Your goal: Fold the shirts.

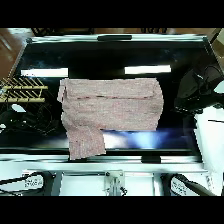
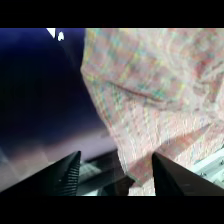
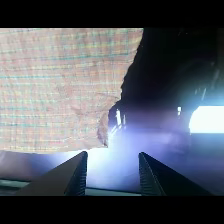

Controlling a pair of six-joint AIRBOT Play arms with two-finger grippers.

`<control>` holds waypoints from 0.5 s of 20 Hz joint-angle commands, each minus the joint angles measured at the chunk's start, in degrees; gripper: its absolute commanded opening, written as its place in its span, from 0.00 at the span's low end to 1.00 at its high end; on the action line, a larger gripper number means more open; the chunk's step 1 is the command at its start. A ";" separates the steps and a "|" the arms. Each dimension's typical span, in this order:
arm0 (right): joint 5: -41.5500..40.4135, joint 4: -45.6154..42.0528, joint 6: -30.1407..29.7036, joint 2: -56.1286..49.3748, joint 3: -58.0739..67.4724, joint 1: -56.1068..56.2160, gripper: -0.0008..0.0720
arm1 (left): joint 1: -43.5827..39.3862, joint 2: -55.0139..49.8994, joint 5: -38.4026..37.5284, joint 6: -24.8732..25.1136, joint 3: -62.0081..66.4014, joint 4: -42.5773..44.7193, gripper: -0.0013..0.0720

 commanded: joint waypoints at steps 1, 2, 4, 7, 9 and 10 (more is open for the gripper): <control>-0.42 2.14 0.20 0.24 -0.52 -0.02 0.64 | 0.20 0.11 3.82 2.49 -1.75 -3.65 0.72; -0.11 2.14 0.37 0.24 -0.55 -0.02 0.64 | 0.17 0.07 4.02 2.60 -1.79 -4.35 0.72; 0.07 2.14 0.72 0.24 -0.52 -0.02 0.64 | -0.57 -0.59 4.79 2.71 -1.81 -5.20 0.72; 0.07 2.36 3.91 0.24 -0.76 -0.02 0.64 | -3.89 -2.97 4.66 2.73 -2.03 -7.32 0.57; 0.44 2.78 4.26 0.24 -2.64 -0.02 0.64 | -6.08 -3.65 4.68 2.75 -2.01 -7.32 0.24; 0.44 3.74 4.26 0.24 -4.17 -0.02 0.64 | -6.51 -3.56 4.59 2.73 -1.99 -7.32 0.06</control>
